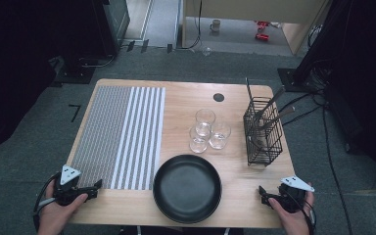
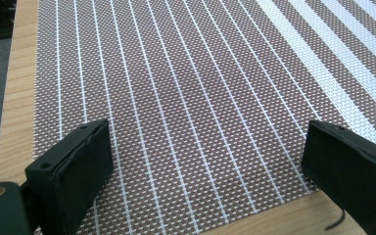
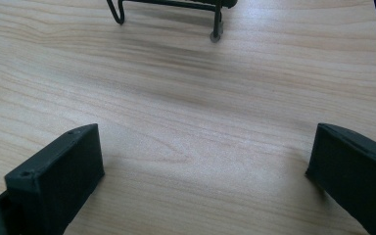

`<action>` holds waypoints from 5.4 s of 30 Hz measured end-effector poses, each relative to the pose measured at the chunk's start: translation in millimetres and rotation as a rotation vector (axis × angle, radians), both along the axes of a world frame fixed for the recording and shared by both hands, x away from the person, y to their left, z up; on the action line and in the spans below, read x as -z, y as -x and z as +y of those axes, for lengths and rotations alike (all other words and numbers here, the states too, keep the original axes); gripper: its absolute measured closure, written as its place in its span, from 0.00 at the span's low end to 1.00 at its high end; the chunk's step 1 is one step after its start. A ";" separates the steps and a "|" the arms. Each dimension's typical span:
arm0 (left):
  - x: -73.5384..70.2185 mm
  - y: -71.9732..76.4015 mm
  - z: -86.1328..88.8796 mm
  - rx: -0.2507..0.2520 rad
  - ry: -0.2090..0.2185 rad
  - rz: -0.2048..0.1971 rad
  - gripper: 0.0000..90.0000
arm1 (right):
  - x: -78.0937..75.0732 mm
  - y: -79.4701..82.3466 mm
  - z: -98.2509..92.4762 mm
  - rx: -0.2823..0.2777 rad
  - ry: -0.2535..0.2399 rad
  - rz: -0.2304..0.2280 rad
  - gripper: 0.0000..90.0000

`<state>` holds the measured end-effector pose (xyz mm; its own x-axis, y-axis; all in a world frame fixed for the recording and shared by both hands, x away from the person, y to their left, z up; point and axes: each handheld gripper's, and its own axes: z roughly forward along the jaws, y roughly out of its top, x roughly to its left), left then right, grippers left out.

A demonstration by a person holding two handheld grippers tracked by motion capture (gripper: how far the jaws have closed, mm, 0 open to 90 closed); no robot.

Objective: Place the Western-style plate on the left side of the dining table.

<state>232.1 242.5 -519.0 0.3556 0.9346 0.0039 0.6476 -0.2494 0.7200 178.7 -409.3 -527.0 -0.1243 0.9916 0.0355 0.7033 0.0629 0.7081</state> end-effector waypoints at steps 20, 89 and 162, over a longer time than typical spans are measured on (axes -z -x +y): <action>-16.5 4.8 -2.7 -0.040 0.021 -0.050 0.04 | -21.3 8.8 8.2 0.033 -0.076 -0.053 0.00; -46.2 2.1 -118.0 0.173 0.106 -0.069 0.04 | -62.3 -3.6 121.1 -0.187 -0.048 -0.148 0.19; -21.8 26.5 -170.8 0.323 0.295 0.029 0.65 | -34.5 8.9 141.3 -0.062 -0.408 -0.070 0.91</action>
